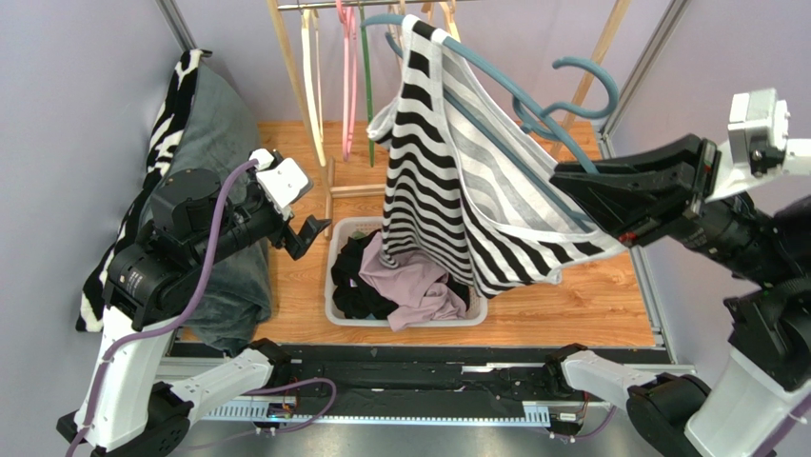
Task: Remove the tank top from the hanger
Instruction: Pick up the hanger from the clothesline.
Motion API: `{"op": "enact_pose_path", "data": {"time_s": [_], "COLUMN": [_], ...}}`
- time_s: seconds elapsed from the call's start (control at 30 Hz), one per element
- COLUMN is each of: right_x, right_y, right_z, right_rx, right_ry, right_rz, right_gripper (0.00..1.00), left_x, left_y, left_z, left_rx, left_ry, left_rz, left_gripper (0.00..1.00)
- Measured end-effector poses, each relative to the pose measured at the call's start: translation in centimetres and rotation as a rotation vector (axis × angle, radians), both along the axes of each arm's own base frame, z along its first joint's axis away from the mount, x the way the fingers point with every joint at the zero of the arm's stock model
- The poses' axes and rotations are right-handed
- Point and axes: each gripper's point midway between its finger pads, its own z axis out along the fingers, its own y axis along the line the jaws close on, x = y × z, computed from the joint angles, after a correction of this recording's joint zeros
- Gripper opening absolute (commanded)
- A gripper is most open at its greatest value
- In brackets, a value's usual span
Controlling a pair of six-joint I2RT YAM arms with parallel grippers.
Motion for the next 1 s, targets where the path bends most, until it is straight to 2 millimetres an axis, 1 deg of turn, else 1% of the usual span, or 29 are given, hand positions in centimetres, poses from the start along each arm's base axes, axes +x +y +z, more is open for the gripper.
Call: {"op": "enact_pose_path", "data": {"time_s": [0.17, 0.43, 0.5, 0.6, 0.63, 0.73, 0.8, 0.93, 0.97, 1.0], "right_x": [1.9, 4.2, 4.9, 6.3, 6.8, 8.2, 8.6, 8.6, 8.6, 8.5], "right_y": [1.7, 3.4, 3.7, 4.3, 4.4, 5.1, 5.8, 7.1, 7.2, 7.2], "right_z": [1.9, 3.7, 3.6, 2.2, 1.3, -3.3, -7.5, -14.7, -16.2, -17.2], "right_rx": [0.020, 0.047, 0.043, 0.014, 0.002, -0.061, -0.123, -0.238, -0.262, -0.277], "right_ry": [-0.034, -0.084, -0.090, -0.069, -0.061, 0.008, 0.064, 0.145, 0.163, 0.176], "right_rz": [0.072, 0.135, 0.140, 0.133, 0.126, 0.114, 0.126, 0.165, 0.170, 0.173], "right_gripper": [0.00, 0.00, 0.00, 0.00, 0.00, 0.00, 0.00, 0.00, 0.00, 0.00], "left_x": [-0.2, -0.4, -0.5, -0.6, -0.5, -0.5, -0.4, -0.5, -0.6, -0.7], "left_y": [-0.1, -0.1, 0.0, 0.3, 0.3, 0.3, 0.3, 0.2, 0.2, 0.2], "left_z": [0.0, 0.0, 0.0, -0.1, -0.1, -0.1, 0.0, 0.1, 0.2, 0.1], "left_rx": [-0.016, -0.047, -0.049, -0.050, -0.051, -0.053, -0.059, -0.076, -0.083, -0.088], "left_ry": [0.011, 0.036, 0.041, 0.044, 0.044, 0.049, 0.052, 0.064, 0.067, 0.070], "left_rz": [-0.008, -0.012, -0.009, -0.004, -0.003, 0.002, 0.001, -0.005, -0.005, -0.006], "left_gripper": [0.99, 0.99, 0.99, 0.99, 0.99, 0.99, 0.99, 0.99, 0.99, 0.99]}}
